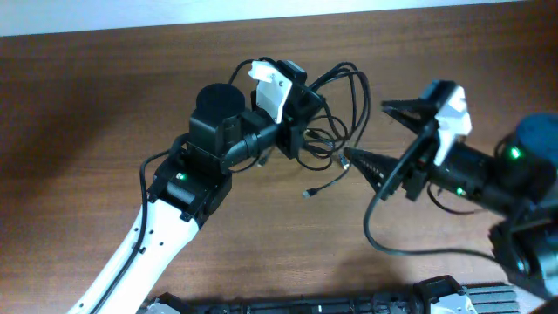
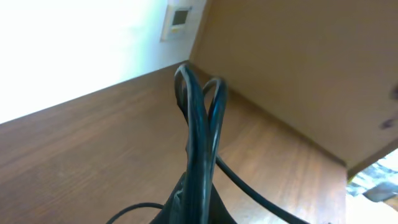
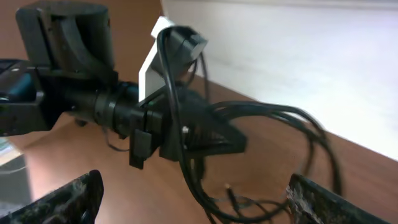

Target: Untangle cables

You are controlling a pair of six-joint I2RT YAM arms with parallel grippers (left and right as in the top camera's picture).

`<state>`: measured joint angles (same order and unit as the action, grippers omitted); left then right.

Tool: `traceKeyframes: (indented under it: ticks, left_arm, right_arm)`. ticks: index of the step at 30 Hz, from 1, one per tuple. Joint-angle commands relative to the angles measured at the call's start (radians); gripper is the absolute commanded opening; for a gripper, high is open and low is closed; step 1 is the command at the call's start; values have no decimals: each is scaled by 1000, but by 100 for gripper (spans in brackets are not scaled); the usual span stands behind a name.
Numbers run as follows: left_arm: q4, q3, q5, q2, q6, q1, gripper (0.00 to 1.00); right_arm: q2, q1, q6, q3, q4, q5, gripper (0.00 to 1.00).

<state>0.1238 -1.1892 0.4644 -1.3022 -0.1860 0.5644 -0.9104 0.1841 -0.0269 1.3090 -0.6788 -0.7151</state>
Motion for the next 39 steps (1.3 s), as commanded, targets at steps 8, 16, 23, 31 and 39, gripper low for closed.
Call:
traceKeyframes:
  ticks: [8, 16, 23, 31, 39]
  left_arm:
    - [-26, -6, 97, 1, -26, 3, 0]
    - [86, -6, -55, 1, -25, 24, 0]
    - [298, -6, -101, 1, -25, 15, 0]
    - [265, -7, 67, 26, 163, 14, 0]
    - [52, -7, -175, 171, 226, 14, 0]
  right_arm:
    - [-200, 9, -25, 4, 109, -457, 80]
    - [-226, 74, -24, 4, 183, -439, 4]
    - [-156, -36, 171, 4, 172, -81, 4]
    - [-159, -191, 241, 4, -84, 152, 4]
    - [-159, -238, 181, 4, -303, 214, 43]
